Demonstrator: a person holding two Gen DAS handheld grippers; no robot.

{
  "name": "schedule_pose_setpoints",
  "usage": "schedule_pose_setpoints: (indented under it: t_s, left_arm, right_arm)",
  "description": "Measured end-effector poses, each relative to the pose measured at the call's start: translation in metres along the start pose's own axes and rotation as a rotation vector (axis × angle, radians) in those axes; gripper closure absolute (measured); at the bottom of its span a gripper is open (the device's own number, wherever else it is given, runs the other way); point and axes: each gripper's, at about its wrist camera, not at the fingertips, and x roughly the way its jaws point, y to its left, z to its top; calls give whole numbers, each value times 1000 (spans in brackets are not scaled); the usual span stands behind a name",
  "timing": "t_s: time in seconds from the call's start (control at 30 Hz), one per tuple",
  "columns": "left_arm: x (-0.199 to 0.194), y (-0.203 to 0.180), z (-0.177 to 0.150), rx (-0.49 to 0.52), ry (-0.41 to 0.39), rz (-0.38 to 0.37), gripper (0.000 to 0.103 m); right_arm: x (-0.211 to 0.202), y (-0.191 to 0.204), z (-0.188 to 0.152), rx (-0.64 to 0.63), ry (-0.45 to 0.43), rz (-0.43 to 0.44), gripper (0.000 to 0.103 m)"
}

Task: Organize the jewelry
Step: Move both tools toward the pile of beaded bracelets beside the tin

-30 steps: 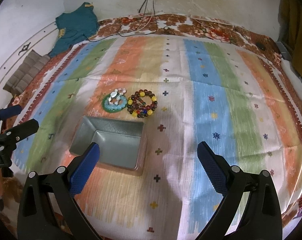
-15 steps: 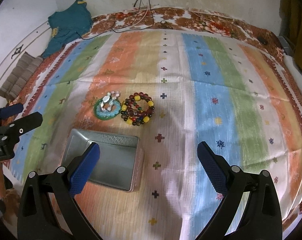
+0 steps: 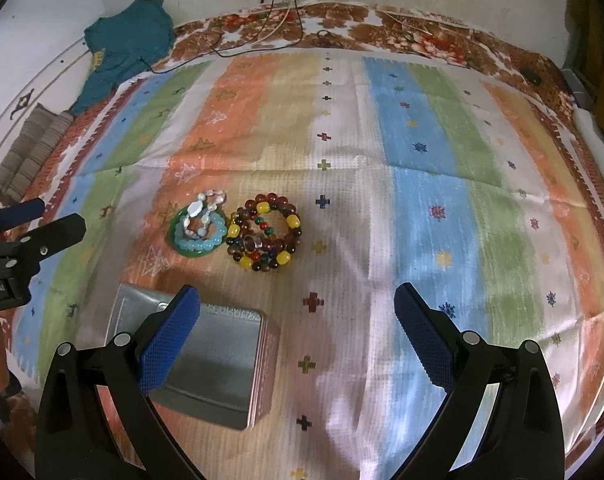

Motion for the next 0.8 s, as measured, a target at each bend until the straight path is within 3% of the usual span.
schedule_pose_setpoints:
  t_s: [0.53, 0.8]
  left_arm:
    - [59, 5, 17, 44, 86, 29, 6]
    - [89, 10, 23, 26, 135, 8, 10]
  right_arm:
    - [46, -2, 16, -18, 75, -33, 4]
    - [65, -3, 24, -15, 102, -39, 4]
